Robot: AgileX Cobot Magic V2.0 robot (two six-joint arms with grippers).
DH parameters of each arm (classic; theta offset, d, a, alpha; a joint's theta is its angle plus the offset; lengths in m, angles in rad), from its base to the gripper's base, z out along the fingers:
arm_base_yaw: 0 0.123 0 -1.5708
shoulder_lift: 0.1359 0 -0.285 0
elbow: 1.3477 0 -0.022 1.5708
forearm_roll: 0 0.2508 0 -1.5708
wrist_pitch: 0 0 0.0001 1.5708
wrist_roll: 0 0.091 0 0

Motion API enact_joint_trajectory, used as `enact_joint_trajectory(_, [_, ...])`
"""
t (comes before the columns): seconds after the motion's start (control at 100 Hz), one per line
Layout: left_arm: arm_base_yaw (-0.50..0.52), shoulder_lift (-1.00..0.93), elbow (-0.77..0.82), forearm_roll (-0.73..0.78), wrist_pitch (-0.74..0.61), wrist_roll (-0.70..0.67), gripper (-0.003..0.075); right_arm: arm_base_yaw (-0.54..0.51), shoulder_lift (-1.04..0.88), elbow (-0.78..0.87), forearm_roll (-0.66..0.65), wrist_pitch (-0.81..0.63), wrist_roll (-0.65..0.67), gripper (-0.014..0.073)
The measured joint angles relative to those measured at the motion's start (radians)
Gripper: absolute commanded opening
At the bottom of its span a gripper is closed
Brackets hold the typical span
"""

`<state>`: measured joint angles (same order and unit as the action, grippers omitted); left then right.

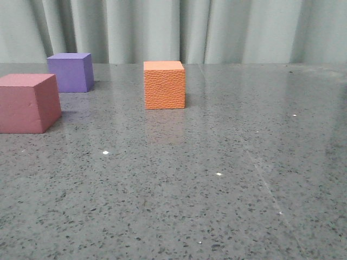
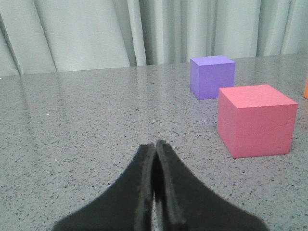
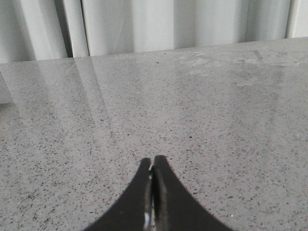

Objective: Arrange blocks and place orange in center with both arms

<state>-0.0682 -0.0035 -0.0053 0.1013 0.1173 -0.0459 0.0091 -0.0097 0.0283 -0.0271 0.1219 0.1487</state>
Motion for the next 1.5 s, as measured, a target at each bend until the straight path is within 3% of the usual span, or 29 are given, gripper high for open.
enact_joint_trajectory(0.45, [0.000, 0.000, 0.000, 0.000, -0.009, 0.000, -0.0019, 0.000, 0.000, 0.000, 0.000, 0.000, 0.000, -0.0067])
enact_joint_trajectory(0.59, [0.000, 0.000, 0.000, -0.071, -0.038, 0.000, -0.0019, 0.000, 0.000, 0.000, 0.000, 0.000, 0.000, -0.0067])
enact_joint_trajectory(0.72, [0.000, 0.000, -0.030, -0.118, 0.030, 0.000, -0.0019, 0.000, 0.000, 0.000, 0.000, 0.000, 0.000, -0.0067])
enact_joint_trajectory(0.92, [0.000, 0.129, -0.257, -0.130, 0.174, 0.000, -0.0019, 0.000, 0.000, 0.000, 0.002, 0.000, 0.000, -0.0067])
enact_joint_trajectory(1.21, [0.000, 0.516, -0.674, -0.130, 0.499, 0.000, -0.0019, 0.000, 0.000, 0.000, 0.002, 0.000, 0.000, -0.0067])
enact_joint_trajectory(1.5, [0.000, 0.767, -0.876, -0.134, 0.555, 0.000, -0.0019, 0.000, 0.000, 0.000, 0.002, 0.000, 0.000, -0.0067])
